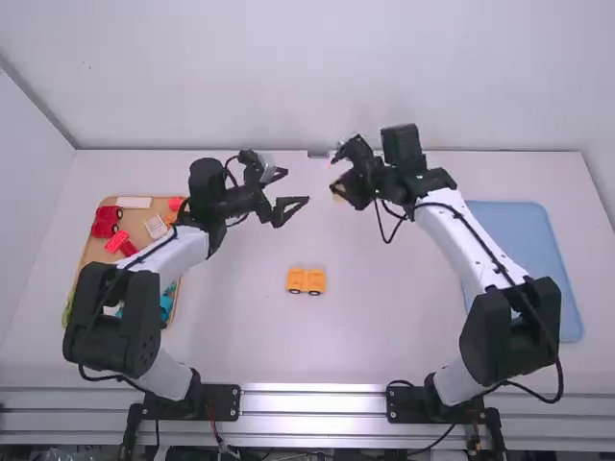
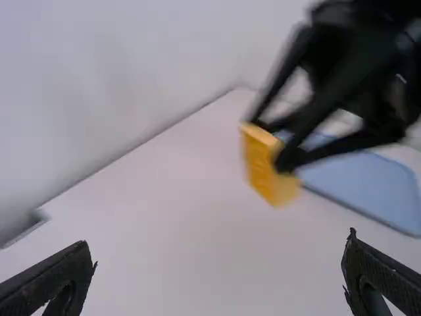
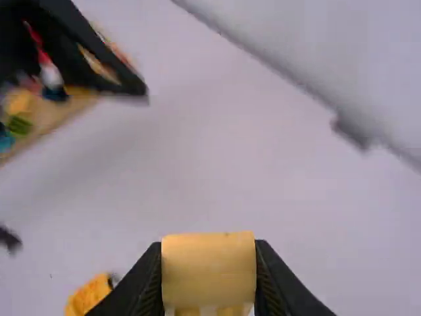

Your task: Assemble lego blocks to make yellow taxi

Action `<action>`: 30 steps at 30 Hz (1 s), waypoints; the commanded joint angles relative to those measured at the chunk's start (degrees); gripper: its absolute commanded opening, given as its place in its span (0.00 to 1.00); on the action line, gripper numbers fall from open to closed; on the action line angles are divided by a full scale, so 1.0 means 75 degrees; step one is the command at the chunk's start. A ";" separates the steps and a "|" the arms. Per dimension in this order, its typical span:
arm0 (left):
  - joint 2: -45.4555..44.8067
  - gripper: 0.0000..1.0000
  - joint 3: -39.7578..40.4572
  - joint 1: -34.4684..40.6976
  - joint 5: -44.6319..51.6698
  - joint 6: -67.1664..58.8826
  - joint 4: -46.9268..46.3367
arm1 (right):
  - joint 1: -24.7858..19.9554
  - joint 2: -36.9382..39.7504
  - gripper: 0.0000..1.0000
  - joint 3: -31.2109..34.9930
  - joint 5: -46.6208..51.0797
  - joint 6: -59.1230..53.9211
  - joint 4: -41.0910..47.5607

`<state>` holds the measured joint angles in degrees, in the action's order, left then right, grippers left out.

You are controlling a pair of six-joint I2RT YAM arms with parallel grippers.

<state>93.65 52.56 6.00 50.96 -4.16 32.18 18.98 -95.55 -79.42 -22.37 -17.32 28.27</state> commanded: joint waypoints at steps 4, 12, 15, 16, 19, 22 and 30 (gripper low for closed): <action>-0.0015 0.99 0.0035 -0.0329 -0.0662 -0.0224 -0.0041 | 0.0656 0.0009 0.12 -0.0181 0.2387 0.1591 0.1719; -0.0015 0.99 0.0035 -0.0752 -0.0662 -0.1026 0.0029 | 0.0769 -0.1177 0.11 -0.0152 0.2361 0.3681 0.3684; -0.0015 0.99 0.0035 -0.0810 -0.0664 -0.1026 0.0020 | 0.0833 -0.1655 0.08 -0.0152 0.2253 0.4013 0.3751; -0.0015 0.99 0.0035 -0.0793 -0.0679 -0.1029 0.0003 | 0.0854 -0.1845 0.07 -0.0152 0.2154 0.4089 0.3719; -0.0015 0.99 0.0035 -0.0813 -0.0851 -0.1026 -0.0041 | 0.0874 -0.2226 0.04 -0.0152 0.1824 0.4135 0.3611; -0.0015 0.99 0.0035 -0.0819 -0.1003 -0.1026 -0.0076 | 0.0883 -0.2451 0.00 -0.0152 0.1824 0.4564 0.3512; -0.0015 0.99 0.0035 -0.0851 -0.1008 -0.1029 -0.0236 | 0.0877 -0.2381 0.00 0.0224 0.2713 0.6365 0.3459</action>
<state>93.65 52.53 0.21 43.38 -11.27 30.48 25.39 -113.80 -78.91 -4.49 24.43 53.93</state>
